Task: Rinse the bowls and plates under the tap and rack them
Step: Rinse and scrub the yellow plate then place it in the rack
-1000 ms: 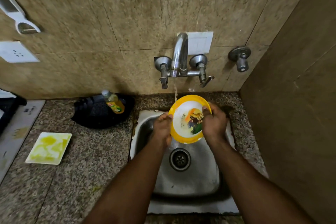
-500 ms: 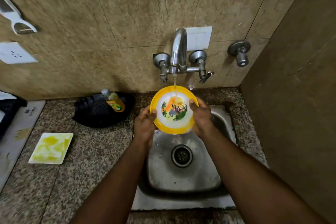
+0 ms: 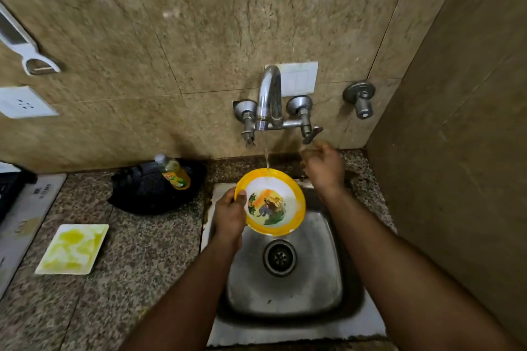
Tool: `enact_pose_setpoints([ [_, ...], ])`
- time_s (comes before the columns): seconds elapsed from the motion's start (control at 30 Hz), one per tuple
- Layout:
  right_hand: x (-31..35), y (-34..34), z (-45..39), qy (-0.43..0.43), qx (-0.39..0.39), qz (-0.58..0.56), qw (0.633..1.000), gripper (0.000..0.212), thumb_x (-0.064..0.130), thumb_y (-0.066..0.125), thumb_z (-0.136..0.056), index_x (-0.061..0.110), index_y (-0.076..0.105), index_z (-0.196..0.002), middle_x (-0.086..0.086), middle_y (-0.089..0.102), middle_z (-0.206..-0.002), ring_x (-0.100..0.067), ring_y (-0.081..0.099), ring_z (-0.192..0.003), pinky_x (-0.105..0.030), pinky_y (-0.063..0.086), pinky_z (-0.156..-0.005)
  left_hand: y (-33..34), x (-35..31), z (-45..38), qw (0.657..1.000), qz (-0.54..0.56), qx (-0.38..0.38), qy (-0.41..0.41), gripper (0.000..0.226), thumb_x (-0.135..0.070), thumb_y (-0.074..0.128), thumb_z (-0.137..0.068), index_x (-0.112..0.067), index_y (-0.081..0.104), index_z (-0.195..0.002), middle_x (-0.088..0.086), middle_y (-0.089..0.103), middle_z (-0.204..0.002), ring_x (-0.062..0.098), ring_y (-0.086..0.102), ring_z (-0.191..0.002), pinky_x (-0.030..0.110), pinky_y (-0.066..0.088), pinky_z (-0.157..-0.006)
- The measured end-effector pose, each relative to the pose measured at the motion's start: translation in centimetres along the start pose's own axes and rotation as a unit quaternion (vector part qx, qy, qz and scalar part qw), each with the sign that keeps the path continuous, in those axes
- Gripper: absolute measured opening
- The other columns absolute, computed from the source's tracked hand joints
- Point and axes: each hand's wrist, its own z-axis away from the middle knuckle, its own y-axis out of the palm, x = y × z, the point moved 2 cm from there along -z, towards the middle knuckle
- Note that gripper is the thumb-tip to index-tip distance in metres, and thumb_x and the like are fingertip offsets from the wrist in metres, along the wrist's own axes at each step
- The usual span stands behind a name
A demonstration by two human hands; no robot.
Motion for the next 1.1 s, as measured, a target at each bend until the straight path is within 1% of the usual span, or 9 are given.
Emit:
enact_pose_setpoints([
  [0.1,0.7,0.0,-2.5,-0.020,-0.020,-0.025,0.999,0.053,0.078,0.060,-0.078,0.028,0.071,-0.095,0.004,0.076,-0.075,-0.020,0.074,-0.071,-0.052,0.062,-0.069,0.7,-1.0,0.3,1.000,0.008,-0.006,0.010,0.021,-0.016,0.060,-0.103,-0.006,0.073,-0.116,0.011,0.076,-0.106,0.022,0.071,-0.091,0.032,0.058,-0.074],
  [0.23,0.2,0.3,-3.2,-0.027,-0.008,-0.023,0.999,0.050,0.079,0.053,-0.081,0.034,0.070,-0.092,0.005,0.075,-0.077,-0.023,0.074,-0.071,-0.055,0.061,-0.067,0.9,-2.1,0.2,0.998,0.054,-0.019,-0.012,0.026,-0.019,0.062,-0.103,-0.006,0.071,-0.123,0.012,0.076,-0.113,0.033,0.072,-0.104,0.054,0.059,-0.092],
  [0.4,1.6,0.6,0.2,0.072,0.021,-0.113,0.991,0.030,0.048,0.061,-0.096,0.024,0.069,-0.082,-0.009,0.077,-0.093,-0.030,0.070,-0.066,-0.053,0.059,-0.063,0.5,-3.2,0.0,0.997,0.070,-0.019,0.019,0.016,-0.018,0.063,-0.102,-0.016,0.075,-0.112,0.012,0.077,-0.111,0.038,0.071,-0.107,0.060,0.058,-0.092],
  [0.57,-0.9,0.7,0.3,0.054,0.080,0.104,0.990,0.038,0.049,0.062,-0.083,0.017,0.075,-0.098,-0.002,0.076,-0.097,-0.026,0.069,-0.089,-0.042,0.058,-0.083,0.5,-3.9,-0.1,0.996,0.076,-0.001,0.045,0.020,-0.012,0.064,-0.100,-0.012,0.074,-0.118,0.014,0.077,-0.113,0.040,0.070,-0.110,0.055,0.059,-0.092],
  [0.7,-2.0,0.4,2.9,0.142,0.209,0.038,0.967,0.017,0.017,0.069,-0.092,0.025,0.065,-0.107,-0.008,0.072,-0.102,-0.027,0.070,-0.085,-0.036,0.059,-0.057,0.5,-4.1,0.6,0.992,0.105,0.044,0.048,0.025,-0.012,0.058,-0.103,-0.014,0.071,-0.124,0.010,0.076,-0.117,0.028,0.073,-0.107,0.046,0.062,-0.087],
  [0.83,-3.5,-0.9,2.6,-0.012,0.151,0.036,0.988,0.022,0.014,0.070,-0.087,0.035,0.075,-0.092,-0.005,0.078,-0.098,-0.027,0.074,-0.088,-0.055,0.062,-0.075,0.0,-3.6,0.2,0.994,0.088,0.072,0.010,0.026,-0.018,0.059,-0.103,-0.011,0.069,-0.126,0.009,0.077,-0.114,0.028,0.074,-0.102,0.050,0.063,-0.082],
  [0.93,-3.1,-1.8,3.1,-0.143,0.136,0.087,0.976,0.029,0.013,0.068,-0.089,0.020,0.078,-0.115,0.000,0.077,-0.113,-0.009,0.071,-0.103,-0.035,0.057,-0.095,0.3,-2.9,-0.1,0.993,0.069,0.077,-0.047,0.014,-0.017,0.058,-0.104,-0.013,0.068,-0.113,0.005,0.078,-0.097,0.032,0.070,-0.094,0.042,0.061,-0.076],
  [1.03,-2.0,-2.9,4.3,-0.266,0.073,0.162,0.947,0.048,-0.003,0.068,-0.085,0.018,0.072,-0.128,-0.003,0.073,-0.121,-0.002,0.066,-0.104,-0.001,0.041,-0.095,1.4,-2.4,0.3,0.980,0.091,0.069,-0.160,0.021,-0.018,0.049,-0.108,-0.011,0.059,-0.124,0.012,0.071,-0.101,0.030,0.066,-0.097,0.043,0.056,-0.086],
  [1.1,-2.3,-3.1,4.9,-0.309,0.082,0.211,0.924,0.068,-0.008,0.061,-0.077,0.025,0.064,-0.137,-0.002,0.067,-0.134,-0.010,0.065,-0.120,-0.013,0.041,-0.108,2.0,-2.3,0.5,0.959,0.159,0.063,-0.228,0.029,-0.017,0.044,-0.106,0.001,0.059,-0.124,0.027,0.068,-0.117,0.041,0.065,-0.112,0.051,0.051,-0.102],
])
